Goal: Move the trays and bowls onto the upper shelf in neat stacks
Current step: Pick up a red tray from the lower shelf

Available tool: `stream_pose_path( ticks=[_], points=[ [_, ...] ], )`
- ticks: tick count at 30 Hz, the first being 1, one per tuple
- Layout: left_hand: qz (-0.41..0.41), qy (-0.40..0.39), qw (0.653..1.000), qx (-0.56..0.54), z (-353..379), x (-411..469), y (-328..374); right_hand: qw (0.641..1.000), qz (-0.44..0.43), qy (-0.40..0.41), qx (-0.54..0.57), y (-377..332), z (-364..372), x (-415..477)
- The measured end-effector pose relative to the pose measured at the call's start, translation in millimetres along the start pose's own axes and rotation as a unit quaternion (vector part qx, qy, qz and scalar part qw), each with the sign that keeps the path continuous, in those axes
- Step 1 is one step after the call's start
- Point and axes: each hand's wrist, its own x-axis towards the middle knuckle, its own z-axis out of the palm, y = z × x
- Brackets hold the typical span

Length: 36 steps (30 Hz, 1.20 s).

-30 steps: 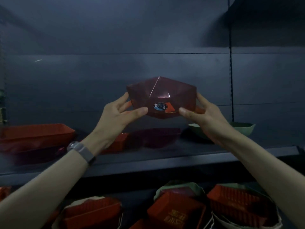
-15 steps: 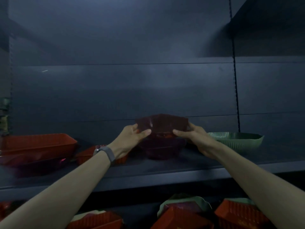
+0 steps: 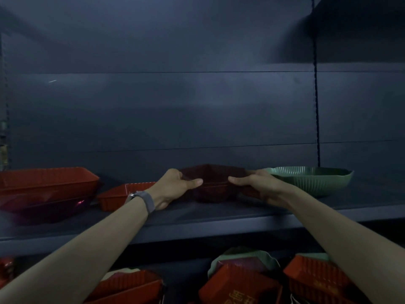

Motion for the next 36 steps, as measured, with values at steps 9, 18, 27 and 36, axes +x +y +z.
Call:
stream_pose_path(
  ticks=[9, 18, 27, 36],
  points=[
    [-0.022, 0.047, 0.998, 0.044, 0, 2, -6, 0.999, -0.011, 0.025, -0.016, 4, 12, -4],
    [-0.063, 0.051, 0.995, 0.054, -5, -7, -1, 0.986, -0.018, 0.094, -0.14, 4, 17, -9],
    [-0.051, 0.072, 0.992, 0.086, -14, -7, -11, 0.965, -0.012, 0.144, -0.217, 1, 16, -12],
    [-0.068, 0.092, 0.992, 0.06, -13, -25, 1, 0.935, 0.003, 0.187, -0.303, -18, 31, -31]
  ],
)
